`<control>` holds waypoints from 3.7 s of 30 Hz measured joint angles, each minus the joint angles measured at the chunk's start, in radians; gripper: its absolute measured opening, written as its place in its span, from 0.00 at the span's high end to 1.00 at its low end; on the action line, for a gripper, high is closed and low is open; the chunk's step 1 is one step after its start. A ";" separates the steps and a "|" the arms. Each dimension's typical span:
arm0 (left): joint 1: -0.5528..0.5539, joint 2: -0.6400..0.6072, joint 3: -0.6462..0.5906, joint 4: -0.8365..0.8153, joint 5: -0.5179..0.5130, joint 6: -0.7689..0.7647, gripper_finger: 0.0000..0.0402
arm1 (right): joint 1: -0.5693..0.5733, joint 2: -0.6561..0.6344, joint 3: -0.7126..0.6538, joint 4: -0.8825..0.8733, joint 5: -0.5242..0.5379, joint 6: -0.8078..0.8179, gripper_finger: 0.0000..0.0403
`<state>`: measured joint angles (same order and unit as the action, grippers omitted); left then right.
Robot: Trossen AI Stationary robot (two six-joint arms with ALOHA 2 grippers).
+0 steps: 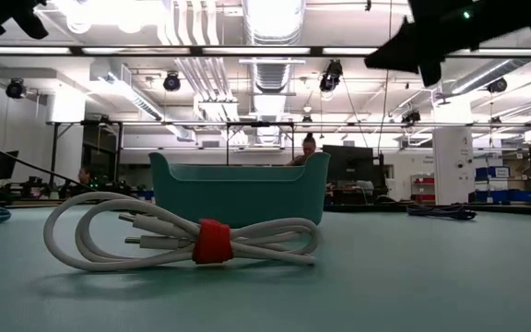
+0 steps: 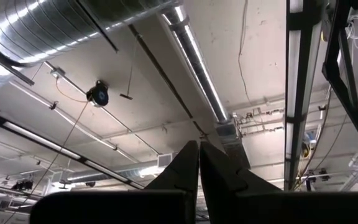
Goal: Pick and place USB-C Cables
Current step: Put the pink charger cable into the green bin
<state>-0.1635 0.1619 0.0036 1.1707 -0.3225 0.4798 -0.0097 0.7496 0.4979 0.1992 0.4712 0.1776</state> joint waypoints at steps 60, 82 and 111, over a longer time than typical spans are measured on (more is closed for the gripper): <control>0.000 0.000 0.000 0.020 0.000 -0.002 1.00 | -0.615 0.545 0.334 -0.943 -0.256 0.217 0.92; 0.000 0.000 0.001 0.025 0.000 -0.001 1.00 | -0.768 0.545 0.280 -0.850 -0.315 0.204 0.89; 0.000 0.000 0.001 0.025 0.000 -0.001 1.00 | -0.767 0.545 0.178 -0.723 -0.315 0.283 0.47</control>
<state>-0.1635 0.1623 0.0044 1.1961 -0.3222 0.4786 -0.7771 1.2942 0.6762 -0.5238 0.1564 0.4608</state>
